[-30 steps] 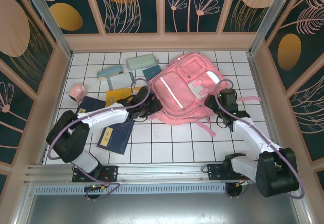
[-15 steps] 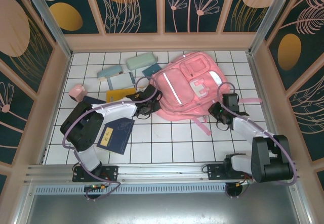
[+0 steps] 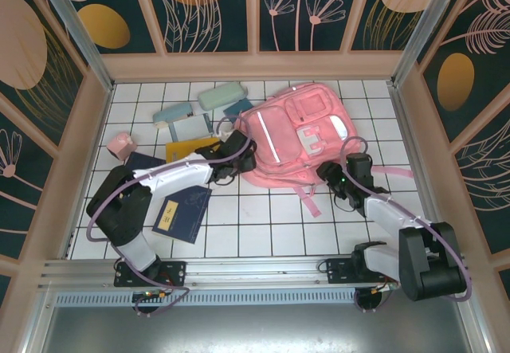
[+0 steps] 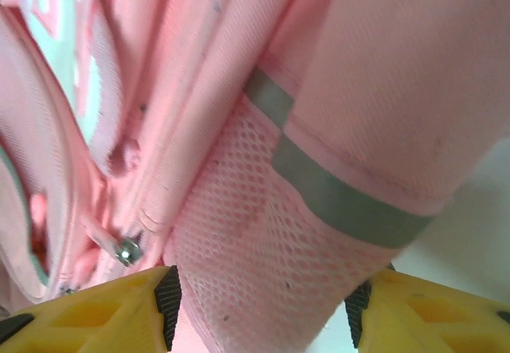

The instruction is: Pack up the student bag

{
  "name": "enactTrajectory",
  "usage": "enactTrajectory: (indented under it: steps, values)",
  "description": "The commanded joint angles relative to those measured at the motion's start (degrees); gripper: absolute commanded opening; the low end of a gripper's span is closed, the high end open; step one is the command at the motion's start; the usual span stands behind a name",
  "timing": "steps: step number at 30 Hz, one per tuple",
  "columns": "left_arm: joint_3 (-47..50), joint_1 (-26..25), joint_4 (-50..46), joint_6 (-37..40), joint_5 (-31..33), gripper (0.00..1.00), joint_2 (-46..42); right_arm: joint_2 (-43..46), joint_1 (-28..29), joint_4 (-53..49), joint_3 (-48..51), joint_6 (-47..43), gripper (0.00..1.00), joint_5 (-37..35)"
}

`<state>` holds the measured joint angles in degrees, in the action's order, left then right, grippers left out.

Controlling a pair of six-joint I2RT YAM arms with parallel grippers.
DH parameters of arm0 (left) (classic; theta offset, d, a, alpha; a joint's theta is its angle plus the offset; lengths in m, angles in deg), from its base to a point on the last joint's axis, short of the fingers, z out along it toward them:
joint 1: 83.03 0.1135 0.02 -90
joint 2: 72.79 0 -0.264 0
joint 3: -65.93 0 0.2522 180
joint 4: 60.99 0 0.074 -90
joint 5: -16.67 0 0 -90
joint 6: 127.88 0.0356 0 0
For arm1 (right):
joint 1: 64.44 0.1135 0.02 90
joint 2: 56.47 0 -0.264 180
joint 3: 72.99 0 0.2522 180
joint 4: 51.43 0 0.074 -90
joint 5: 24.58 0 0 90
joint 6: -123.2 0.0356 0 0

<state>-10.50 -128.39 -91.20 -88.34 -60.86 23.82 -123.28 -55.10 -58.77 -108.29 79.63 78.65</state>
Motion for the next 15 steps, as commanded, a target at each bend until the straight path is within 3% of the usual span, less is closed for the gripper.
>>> enactTrajectory:
  steps: [1, 6, 9, 13, 15]
  values:
    - [-0.96, -3.67, 2.08, 0.81, -0.37, 0.53, -0.14, -1.36, -2.02, 5.55, 1.24, 2.48, 0.59, 3.91]
    - [-1.87, -9.88, 8.22, 1.34, -0.59, 0.50, 1.27, -5.20, -3.37, 8.41, 1.30, 3.28, 0.55, 7.75]
    - [-3.38, -13.04, 11.91, 2.61, -1.63, 0.47, 4.73, -5.45, -3.34, 10.14, 2.69, 4.35, 0.45, 8.35]
    - [-6.89, -16.72, 13.52, 4.61, -1.48, 0.42, 9.47, -5.47, -3.37, 11.07, 3.86, 4.88, 0.21, 8.97]
    - [-7.75, -17.60, 14.55, 4.67, -1.86, 0.34, 11.60, -5.36, -3.36, 10.85, 4.17, 4.49, 0.09, 8.96]
